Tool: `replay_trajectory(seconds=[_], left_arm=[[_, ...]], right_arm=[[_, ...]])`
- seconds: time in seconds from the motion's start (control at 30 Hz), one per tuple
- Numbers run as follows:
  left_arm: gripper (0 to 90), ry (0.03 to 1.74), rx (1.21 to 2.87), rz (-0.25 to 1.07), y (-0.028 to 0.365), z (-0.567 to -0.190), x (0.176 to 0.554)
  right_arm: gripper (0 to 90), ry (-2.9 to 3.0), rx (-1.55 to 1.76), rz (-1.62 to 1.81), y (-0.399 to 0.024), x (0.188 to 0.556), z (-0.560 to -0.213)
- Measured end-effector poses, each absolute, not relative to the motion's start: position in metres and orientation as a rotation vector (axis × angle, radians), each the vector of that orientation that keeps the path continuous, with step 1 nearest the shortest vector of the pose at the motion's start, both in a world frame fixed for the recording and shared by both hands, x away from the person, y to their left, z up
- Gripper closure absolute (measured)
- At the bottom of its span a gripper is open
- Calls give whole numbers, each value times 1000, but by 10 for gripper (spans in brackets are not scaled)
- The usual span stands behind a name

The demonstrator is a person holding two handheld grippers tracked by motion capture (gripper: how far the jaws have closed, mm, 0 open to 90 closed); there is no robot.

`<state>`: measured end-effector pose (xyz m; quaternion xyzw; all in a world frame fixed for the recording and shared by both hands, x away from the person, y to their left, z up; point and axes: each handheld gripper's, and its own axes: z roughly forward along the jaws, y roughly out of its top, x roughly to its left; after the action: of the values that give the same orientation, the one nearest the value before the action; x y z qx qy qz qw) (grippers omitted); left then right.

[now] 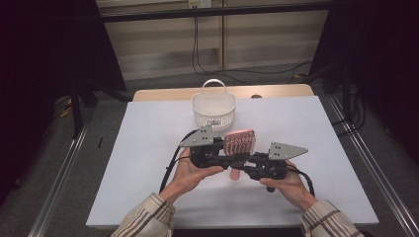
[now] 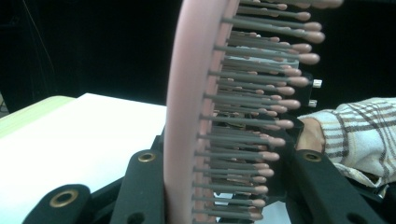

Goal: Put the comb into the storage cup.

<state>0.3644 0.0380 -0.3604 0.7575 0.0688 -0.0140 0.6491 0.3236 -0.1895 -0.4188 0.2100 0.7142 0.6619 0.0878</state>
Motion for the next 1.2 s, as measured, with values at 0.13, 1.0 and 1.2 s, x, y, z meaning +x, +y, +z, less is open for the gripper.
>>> replay_trajectory(seconds=[0.13, 1.0, 1.2], left_arm=[[616, 165, 1728, -22, 38, -360, 364], [630, 279, 1702, 73, 56, -350, 370], [630, 300, 1705, 86, 60, -350, 373]], right_arm=[[676, 2124, 637, 1955, -190, 323, -418], [61, 2027, 822, 1787, -199, 322, -416], [29, 1966, 847, 1753, -203, 320, -414]])
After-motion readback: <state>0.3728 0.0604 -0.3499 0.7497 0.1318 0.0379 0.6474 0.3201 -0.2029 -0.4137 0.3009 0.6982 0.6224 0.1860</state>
